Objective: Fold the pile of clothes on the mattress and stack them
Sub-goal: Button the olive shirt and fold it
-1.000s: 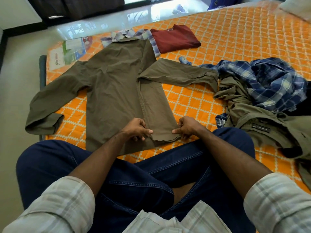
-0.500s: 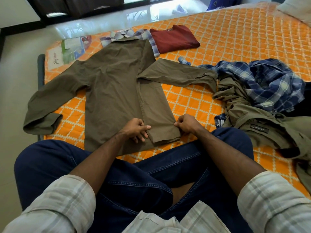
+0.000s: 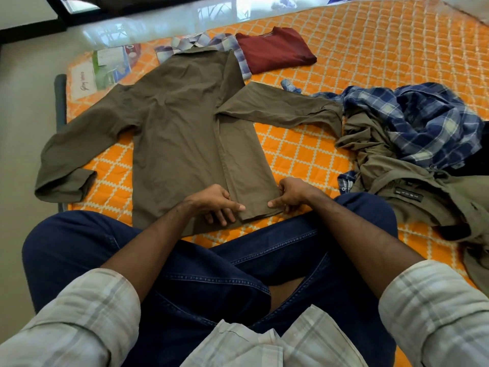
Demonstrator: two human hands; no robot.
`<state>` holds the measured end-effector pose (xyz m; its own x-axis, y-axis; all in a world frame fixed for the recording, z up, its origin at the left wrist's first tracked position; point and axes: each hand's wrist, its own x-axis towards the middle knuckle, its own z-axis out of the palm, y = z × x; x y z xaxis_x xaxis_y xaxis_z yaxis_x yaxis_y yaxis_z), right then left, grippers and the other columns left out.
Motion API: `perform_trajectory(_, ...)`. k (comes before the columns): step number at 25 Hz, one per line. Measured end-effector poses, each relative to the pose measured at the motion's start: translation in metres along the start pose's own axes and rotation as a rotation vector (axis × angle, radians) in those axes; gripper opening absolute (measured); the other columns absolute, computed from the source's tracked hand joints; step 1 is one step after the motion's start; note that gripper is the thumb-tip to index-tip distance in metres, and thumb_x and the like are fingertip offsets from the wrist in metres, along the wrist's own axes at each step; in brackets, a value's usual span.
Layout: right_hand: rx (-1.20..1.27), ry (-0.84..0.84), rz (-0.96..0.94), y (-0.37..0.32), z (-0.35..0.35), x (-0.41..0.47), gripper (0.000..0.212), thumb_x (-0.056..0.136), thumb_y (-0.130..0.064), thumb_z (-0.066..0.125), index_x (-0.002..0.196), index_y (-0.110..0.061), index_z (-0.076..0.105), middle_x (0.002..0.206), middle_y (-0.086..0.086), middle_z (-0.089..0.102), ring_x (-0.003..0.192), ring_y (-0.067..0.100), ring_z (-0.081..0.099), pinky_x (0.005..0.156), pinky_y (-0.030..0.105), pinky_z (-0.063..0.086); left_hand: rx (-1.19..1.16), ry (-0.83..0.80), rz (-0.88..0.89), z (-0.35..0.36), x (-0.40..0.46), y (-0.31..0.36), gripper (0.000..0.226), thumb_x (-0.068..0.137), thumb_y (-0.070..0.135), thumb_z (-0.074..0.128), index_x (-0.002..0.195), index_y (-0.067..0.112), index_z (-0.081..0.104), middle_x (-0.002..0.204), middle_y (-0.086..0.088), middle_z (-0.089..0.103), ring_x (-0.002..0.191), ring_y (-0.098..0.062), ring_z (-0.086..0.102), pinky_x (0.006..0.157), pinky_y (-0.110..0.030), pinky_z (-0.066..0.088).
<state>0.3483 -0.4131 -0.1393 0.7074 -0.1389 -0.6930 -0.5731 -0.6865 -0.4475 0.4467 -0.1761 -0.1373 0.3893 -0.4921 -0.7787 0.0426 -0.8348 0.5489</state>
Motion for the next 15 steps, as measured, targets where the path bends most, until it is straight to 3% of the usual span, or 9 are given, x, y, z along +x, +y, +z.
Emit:
perform_trajectory(4, -0.037, 0.061, -0.011, -0.001, 0.006, 0.001, 0.063, 0.076, -0.052, 0.084, 0.113, -0.009, 0.057, 0.093, 0.01, 0.075, 0.077, 0.026, 0.071, 0.075, 0.041, 0.058, -0.001, -0.011, 0.006, 0.005, 0.002, -0.003, 0.037, 0.083, 0.045, 0.078, 0.092, 0.01, 0.068, 0.086, -0.006, 0.078, 0.065, -0.018, 0.072, 0.05, -0.024, 0.047)
perform_trajectory(8, -0.161, 0.198, 0.027, -0.008, 0.013, -0.006, 0.075, 0.075, -0.052, 0.085, 0.122, -0.013, 0.042, 0.104, 0.002, 0.057, 0.094, 0.024, 0.059, 0.075, 0.039, 0.05, 0.038, 0.023, 0.013, 0.01, 0.004, -0.003, 0.031, 0.086, 0.042, 0.077, 0.085, 0.013, 0.068, 0.082, -0.006, 0.078, 0.062, -0.017, 0.071, 0.05, -0.024, 0.047)
perform_trajectory(11, -0.38, 0.471, -0.224, -0.022, 0.021, -0.013, 0.052, 0.082, -0.045, 0.078, 0.111, -0.018, 0.044, 0.105, 0.004, 0.055, 0.1, 0.027, 0.056, 0.079, 0.039, 0.043, 0.087, 0.019, 0.025, 0.007, 0.001, -0.001, 0.037, 0.085, 0.047, 0.075, 0.088, 0.011, 0.069, 0.081, -0.005, 0.078, 0.065, -0.018, 0.073, 0.052, -0.025, 0.05)
perform_trajectory(12, -0.41, 0.492, -0.349, -0.027, 0.024, -0.013, 0.042, 0.085, -0.046, 0.074, 0.103, -0.02, 0.045, 0.103, 0.003, 0.054, 0.101, 0.027, 0.055, 0.079, 0.036, 0.041, 0.11, 0.014, 0.022, 0.006, 0.0, -0.001, 0.041, 0.084, 0.05, 0.076, 0.09, 0.01, 0.069, 0.08, -0.006, 0.078, 0.065, -0.018, 0.074, 0.053, -0.026, 0.051)
perform_trajectory(15, -0.462, 0.238, -0.529, -0.037, 0.042, -0.004, 0.041, 0.085, -0.056, 0.072, 0.089, -0.02, 0.052, 0.095, -0.002, 0.05, 0.097, 0.021, 0.052, 0.078, 0.035, 0.041, 0.211, 0.01, 0.025, 0.008, 0.0, 0.003, 0.044, 0.084, 0.05, 0.076, 0.094, 0.008, 0.069, 0.076, -0.004, 0.077, 0.067, -0.02, 0.075, 0.056, -0.027, 0.053)
